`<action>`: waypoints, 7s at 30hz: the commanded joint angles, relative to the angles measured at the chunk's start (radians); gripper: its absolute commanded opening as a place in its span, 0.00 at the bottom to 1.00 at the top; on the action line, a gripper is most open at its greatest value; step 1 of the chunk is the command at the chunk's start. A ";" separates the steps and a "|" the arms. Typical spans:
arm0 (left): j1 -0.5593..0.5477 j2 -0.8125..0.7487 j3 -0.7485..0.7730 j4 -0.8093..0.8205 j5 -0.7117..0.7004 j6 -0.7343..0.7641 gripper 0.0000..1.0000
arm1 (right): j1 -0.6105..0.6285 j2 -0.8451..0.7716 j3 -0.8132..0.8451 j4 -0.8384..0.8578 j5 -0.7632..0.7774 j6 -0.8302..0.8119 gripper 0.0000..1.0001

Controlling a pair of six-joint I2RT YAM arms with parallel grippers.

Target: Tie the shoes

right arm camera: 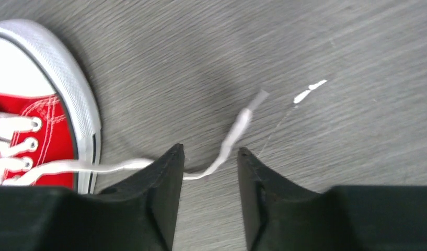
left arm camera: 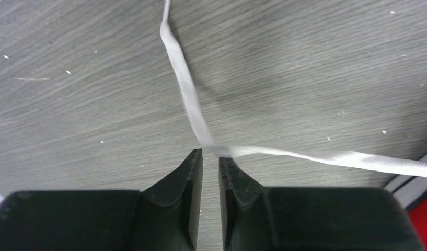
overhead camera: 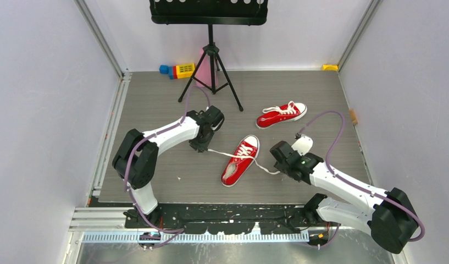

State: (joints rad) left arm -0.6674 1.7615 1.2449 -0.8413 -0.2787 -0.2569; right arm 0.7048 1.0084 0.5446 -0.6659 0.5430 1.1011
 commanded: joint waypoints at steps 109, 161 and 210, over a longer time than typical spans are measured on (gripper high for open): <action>0.004 -0.456 -0.439 0.372 0.564 -0.230 0.31 | -0.134 0.361 0.207 0.448 -0.528 -0.388 0.38; 0.075 0.132 0.097 0.067 0.521 0.875 0.55 | -0.136 0.108 0.251 0.118 -0.665 -0.568 0.39; 0.168 -0.409 -0.403 0.648 0.711 0.121 0.00 | -0.076 0.521 0.471 0.604 -1.110 -0.562 0.39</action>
State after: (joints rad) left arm -0.5415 1.3571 0.8169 -0.2573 0.3733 -0.0788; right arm 0.6266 1.4883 0.9489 -0.1555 -0.4850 0.5476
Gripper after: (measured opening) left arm 0.008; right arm 0.390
